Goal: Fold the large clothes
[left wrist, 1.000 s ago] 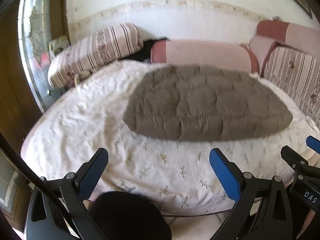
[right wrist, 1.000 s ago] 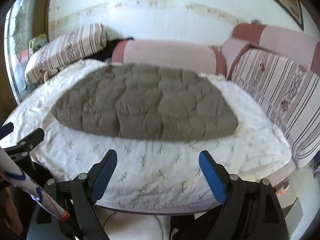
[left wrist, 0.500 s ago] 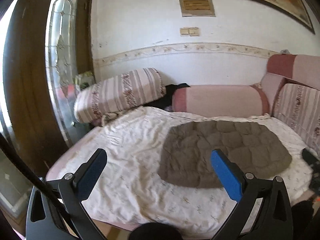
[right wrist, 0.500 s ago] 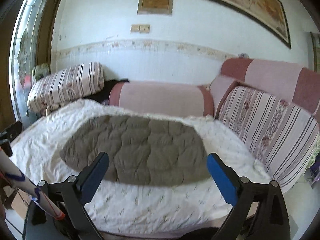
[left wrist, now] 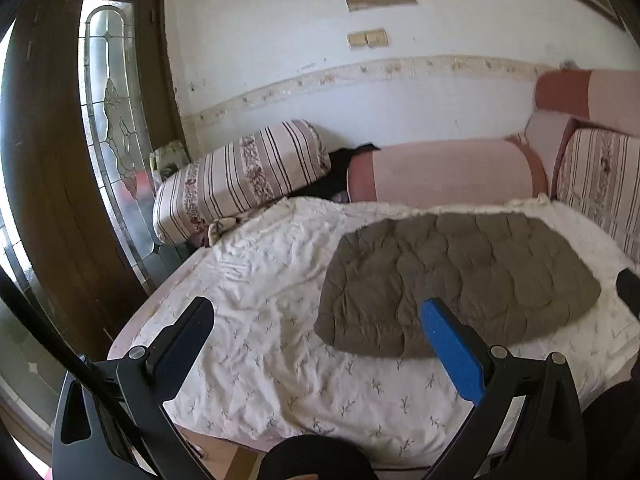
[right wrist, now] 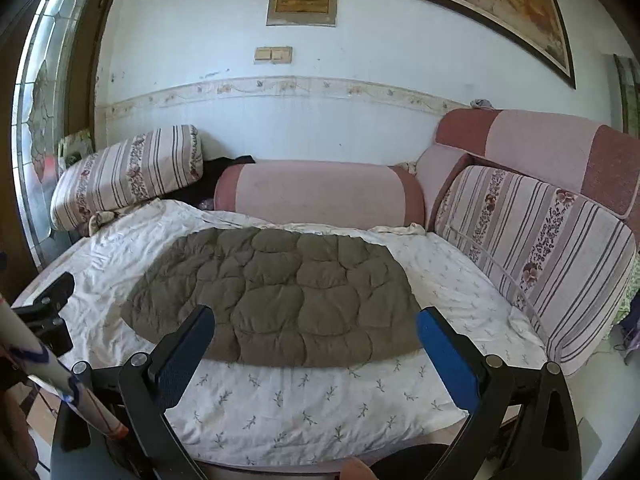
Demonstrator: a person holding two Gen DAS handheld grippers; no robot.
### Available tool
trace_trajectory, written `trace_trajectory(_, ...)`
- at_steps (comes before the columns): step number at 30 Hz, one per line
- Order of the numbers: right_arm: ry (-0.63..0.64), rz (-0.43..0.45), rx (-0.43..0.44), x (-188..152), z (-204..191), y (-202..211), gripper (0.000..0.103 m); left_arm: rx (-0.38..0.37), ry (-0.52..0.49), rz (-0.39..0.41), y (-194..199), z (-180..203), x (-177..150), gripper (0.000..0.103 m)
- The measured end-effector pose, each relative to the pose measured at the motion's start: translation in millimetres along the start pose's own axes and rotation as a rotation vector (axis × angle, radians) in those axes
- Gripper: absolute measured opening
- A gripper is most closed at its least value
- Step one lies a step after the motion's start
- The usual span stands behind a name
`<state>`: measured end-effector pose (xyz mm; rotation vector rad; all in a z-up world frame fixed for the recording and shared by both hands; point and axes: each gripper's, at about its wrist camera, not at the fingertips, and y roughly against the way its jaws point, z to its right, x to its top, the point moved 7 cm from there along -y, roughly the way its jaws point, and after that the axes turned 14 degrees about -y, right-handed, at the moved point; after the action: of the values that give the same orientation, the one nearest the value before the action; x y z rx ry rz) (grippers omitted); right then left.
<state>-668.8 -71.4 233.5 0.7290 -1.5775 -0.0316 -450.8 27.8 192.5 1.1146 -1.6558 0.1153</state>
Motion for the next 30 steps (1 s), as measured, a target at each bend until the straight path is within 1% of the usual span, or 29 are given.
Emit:
trace_trajectory(3, 0.002, -0.013, -0.004, -2, 1, -6, 0.103, -0.035, -0.002, -0.028, -9, 5, -4, 0.103)
trace_trajectory(5, 0.005, -0.02, -0.008, -4, 0, -9, 0.103, -0.026, -0.007, -0.048, -13, 6, -8, 0.103)
trace_trajectory(8, 0.006, -0.029, -0.011, -6, 0, -14, 0.103, -0.022, -0.01, -0.057, -18, 5, -11, 0.103)
trace_trajectory(19, 0.019, -0.052, -0.022, -12, -2, -21, 0.103, -0.048, -0.003, -0.099, -31, 7, -21, 0.103)
trace_trajectory(30, 0.026, -0.063, -0.025, -17, -1, -24, 0.103, -0.058, -0.01, -0.108, -30, 11, -23, 0.103)
